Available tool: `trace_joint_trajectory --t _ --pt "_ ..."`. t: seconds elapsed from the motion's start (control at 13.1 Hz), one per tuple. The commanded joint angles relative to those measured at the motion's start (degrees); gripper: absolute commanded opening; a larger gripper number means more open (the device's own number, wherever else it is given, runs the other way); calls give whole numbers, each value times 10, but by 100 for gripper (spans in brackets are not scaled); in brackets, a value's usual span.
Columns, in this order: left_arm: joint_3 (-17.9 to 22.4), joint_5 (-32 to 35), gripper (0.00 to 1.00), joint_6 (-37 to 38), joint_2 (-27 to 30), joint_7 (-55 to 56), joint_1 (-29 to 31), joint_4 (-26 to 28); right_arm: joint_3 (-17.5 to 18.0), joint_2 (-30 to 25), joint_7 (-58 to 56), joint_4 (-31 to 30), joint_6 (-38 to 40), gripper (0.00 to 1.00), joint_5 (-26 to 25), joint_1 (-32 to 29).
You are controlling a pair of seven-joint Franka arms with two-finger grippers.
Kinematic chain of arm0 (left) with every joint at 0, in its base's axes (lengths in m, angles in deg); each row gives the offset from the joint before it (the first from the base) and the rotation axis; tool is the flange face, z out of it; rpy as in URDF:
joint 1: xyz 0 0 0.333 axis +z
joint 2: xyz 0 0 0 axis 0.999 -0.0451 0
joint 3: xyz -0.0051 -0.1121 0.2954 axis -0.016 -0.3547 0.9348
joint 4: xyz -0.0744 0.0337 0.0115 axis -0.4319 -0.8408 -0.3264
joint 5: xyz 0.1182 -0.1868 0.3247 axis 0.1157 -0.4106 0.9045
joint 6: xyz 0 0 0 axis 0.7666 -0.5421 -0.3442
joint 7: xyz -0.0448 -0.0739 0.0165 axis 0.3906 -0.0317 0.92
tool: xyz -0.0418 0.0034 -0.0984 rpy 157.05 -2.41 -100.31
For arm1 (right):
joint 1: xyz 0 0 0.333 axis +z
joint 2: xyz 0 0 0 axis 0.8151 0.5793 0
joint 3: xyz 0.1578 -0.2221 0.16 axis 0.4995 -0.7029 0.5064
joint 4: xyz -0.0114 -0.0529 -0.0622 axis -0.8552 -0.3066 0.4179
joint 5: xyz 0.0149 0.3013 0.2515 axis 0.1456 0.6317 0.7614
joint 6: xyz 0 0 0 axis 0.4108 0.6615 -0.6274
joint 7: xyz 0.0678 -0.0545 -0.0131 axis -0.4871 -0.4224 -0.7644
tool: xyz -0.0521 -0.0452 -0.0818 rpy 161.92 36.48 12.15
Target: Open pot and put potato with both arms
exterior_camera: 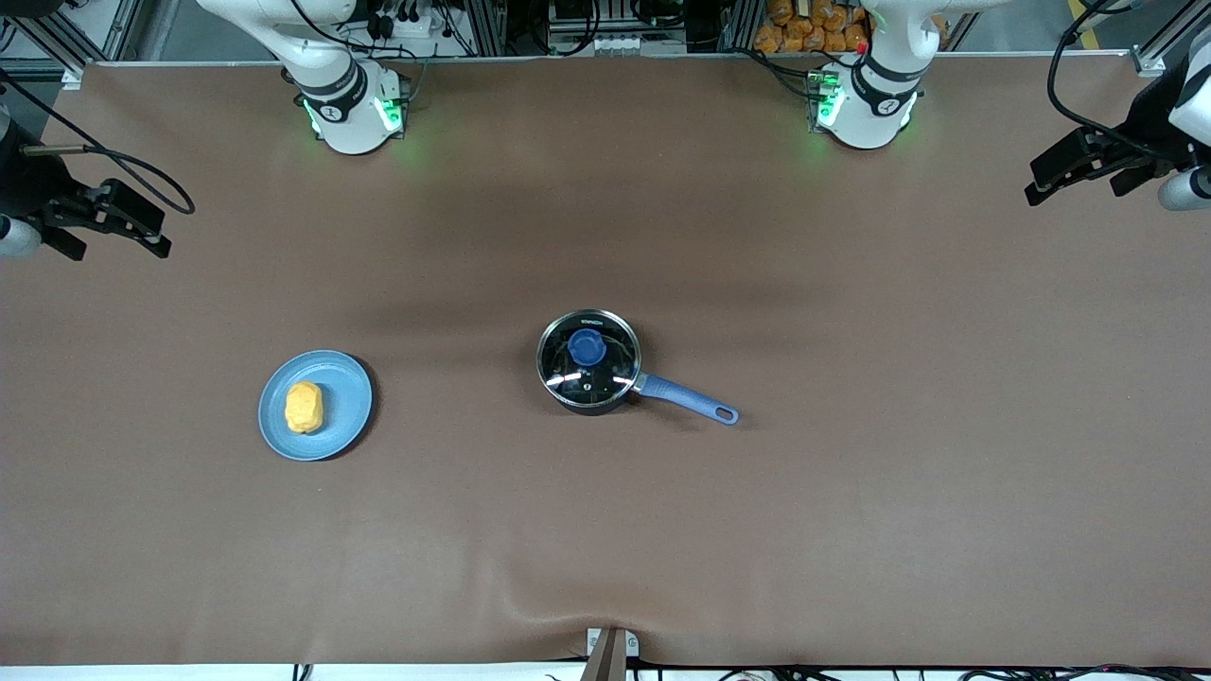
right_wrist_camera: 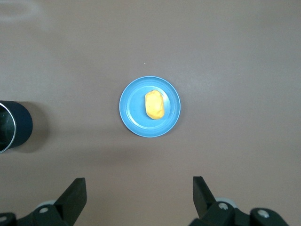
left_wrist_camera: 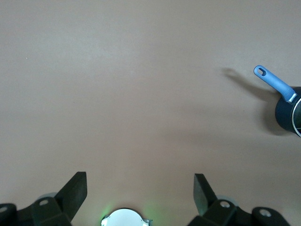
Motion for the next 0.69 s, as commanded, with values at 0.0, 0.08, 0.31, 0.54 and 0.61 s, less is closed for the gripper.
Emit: trace_joint_trajectory --t 0.0,0.08,0.31,0.54,0.61 --pt "-2 2 100 4 10 -3 5 1 7 -20 -7 -19 -6 100 4 -14" --pt "0 2 100 4 9 -6 4 0 7 -20 -7 -19 -6 100 4 -14" --pt "1 3 100 3 4 -7 9 -8 8 -19 -7 -26 -13 100 4 -14" --pt "0 2 100 4 -26 -10 10 -34 8 -12 -8 -32 -38 100 5 -14" --pt "-1 -4 100 4 -35 -7 3 -36 8 0 -8 -32 -53 100 5 -13"
